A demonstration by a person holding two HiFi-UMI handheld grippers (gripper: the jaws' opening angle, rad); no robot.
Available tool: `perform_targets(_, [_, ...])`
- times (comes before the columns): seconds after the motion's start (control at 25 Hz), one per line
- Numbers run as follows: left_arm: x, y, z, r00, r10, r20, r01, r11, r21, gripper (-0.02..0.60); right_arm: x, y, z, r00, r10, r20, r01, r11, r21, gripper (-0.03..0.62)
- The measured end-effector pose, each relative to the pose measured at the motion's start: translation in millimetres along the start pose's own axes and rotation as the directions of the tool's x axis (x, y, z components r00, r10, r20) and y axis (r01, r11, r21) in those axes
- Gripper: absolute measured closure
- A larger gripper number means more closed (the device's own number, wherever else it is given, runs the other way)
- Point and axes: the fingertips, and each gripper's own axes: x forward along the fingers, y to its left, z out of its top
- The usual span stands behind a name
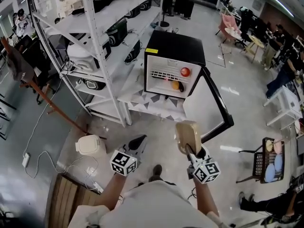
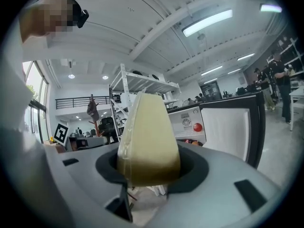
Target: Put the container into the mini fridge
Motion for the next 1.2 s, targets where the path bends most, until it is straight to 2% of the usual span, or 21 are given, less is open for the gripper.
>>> perform_targets(0.28, [37.8, 17.7, 8.2, 1.000, 0.024, -0.021, -0.023, 0.999, 0.027, 0.577, 40.2, -37.4, 8.2, 1.000, 0.012, -0.008, -0.012, 1.000, 0.027, 0.396])
perform_targets(0.68, [91.2, 29.8, 10.9, 0.997, 0.069, -0.032, -0.068, 0.997, 0.041, 0.577, 88.8, -74.2, 9.2, 0.995, 0.097, -0.025, -0.097, 0.995, 0.033, 0.398])
perform_targets(1.2, [128.8, 44.8, 5.0, 0.995, 0.080, -0.051, -0.079, 0.997, 0.019, 0.577, 127.1, -100.5, 4.6, 0.991, 0.111, -0.069, -0.108, 0.993, 0.051, 0.397])
